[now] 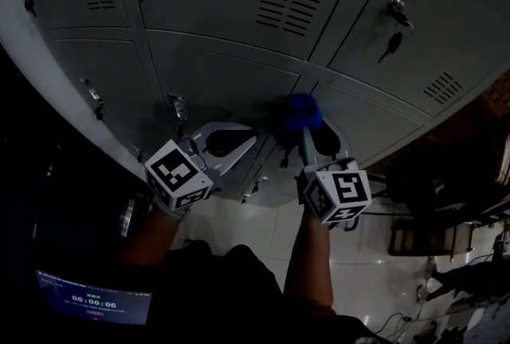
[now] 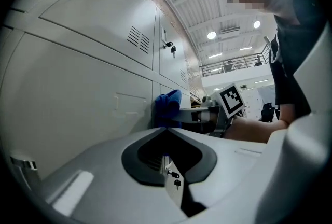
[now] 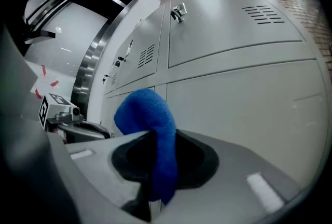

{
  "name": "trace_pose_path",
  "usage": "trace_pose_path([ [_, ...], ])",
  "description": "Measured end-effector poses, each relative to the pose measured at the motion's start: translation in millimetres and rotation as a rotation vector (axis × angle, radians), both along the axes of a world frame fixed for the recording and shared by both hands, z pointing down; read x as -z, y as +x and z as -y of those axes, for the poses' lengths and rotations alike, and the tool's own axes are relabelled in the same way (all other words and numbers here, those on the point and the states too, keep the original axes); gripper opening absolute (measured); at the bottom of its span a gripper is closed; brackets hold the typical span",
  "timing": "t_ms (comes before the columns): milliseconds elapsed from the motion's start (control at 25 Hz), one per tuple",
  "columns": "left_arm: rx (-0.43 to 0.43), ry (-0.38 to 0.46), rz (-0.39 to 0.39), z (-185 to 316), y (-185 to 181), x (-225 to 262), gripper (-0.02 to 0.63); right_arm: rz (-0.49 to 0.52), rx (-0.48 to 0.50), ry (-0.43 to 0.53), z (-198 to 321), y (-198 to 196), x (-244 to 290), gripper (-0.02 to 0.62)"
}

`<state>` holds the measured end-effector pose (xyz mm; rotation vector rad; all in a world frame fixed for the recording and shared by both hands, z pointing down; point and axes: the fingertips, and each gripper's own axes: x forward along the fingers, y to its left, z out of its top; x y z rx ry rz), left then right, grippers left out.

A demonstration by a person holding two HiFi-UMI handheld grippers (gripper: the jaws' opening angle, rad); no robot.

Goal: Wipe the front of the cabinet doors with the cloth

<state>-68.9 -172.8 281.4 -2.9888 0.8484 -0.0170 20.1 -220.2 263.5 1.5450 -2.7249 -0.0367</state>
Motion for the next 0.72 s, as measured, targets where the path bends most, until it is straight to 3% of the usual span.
trace_pose_path([
  [240,-0.017,0.005,0.007,-4.1,20.6,1.0,0.002,-0.010,0.001,-0.009,-2.6,14.8,-4.0,0.078],
  [720,-0.138,-0.004,-0.001,-3.4,140.5,-5.4,0.002,0.005,-0.103,-0.013,-9.5,134.6,-10.7,0.078],
])
